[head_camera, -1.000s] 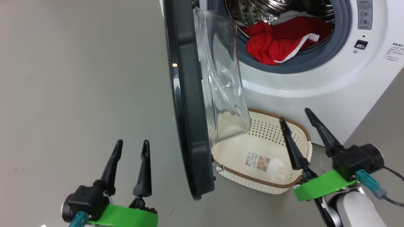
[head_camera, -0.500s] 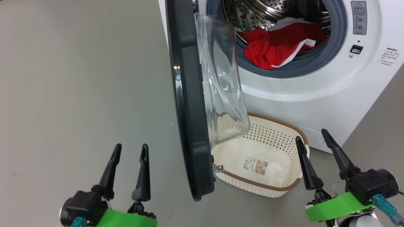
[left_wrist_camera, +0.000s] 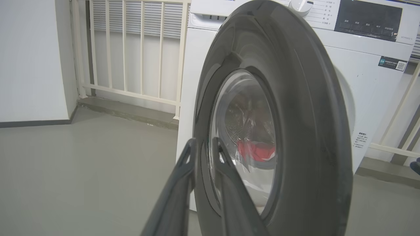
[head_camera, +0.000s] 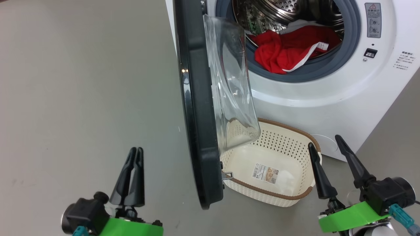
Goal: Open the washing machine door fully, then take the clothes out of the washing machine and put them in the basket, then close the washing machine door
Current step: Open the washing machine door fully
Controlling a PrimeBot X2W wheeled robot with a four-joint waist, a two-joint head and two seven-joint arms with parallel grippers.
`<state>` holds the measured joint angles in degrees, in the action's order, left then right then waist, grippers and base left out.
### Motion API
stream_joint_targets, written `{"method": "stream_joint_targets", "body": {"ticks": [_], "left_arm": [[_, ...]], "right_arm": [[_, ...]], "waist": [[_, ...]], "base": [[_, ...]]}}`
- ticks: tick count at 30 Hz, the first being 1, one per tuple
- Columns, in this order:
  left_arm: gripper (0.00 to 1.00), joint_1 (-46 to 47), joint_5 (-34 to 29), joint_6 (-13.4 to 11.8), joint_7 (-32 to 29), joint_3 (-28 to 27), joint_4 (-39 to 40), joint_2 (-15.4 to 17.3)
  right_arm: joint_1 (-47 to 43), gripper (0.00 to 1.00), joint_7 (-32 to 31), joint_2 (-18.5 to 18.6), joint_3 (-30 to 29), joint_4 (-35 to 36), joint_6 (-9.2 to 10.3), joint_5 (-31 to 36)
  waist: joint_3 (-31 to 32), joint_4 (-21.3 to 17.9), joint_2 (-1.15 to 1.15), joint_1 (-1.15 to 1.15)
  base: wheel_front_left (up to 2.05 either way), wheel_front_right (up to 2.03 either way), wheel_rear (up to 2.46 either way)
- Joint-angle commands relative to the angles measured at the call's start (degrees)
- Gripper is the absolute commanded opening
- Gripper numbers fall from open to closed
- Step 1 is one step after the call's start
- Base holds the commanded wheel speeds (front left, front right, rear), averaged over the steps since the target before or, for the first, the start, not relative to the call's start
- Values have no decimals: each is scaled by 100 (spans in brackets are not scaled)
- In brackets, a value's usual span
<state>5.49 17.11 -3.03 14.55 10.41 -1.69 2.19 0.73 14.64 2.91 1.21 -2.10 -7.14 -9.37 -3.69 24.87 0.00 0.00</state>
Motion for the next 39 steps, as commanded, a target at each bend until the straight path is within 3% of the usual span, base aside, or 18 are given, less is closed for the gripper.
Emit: {"method": "stream_joint_targets", "body": {"ticks": [1, 12, 22, 29, 39], "left_arm": [[0, 46, -85, -8, 45, -190, 221, 68], [0, 304, -353, 53, 45, 98, 1206, 68], [0, 586, -397, 204, -133, 837, 1801, 68], [0, 779, -160, 285, -701, 1502, 1594, 68], [0, 821, -105, 99, -1126, 1679, 861, 73]], "right_arm": [[-2, 100, 35, -2, 141, 143, -35, -17], [-32, 100, 36, -3, 261, 118, -35, -183], [-58, 100, 36, -3, 330, 133, -35, -244], [63, 100, 36, -3, 364, 123, -35, -268], [161, 100, 36, -3, 408, 105, -35, -309]], "waist": [[15, 7, 0, 0], [89, -84, 0, 0], [55, -194, 0, 0], [-104, -306, 0, 0], [-228, -425, 0, 0]], "base": [[0, 0, 0], [0, 0, 0], [0, 0, 0], [0, 0, 0], [0, 0, 0]]}}
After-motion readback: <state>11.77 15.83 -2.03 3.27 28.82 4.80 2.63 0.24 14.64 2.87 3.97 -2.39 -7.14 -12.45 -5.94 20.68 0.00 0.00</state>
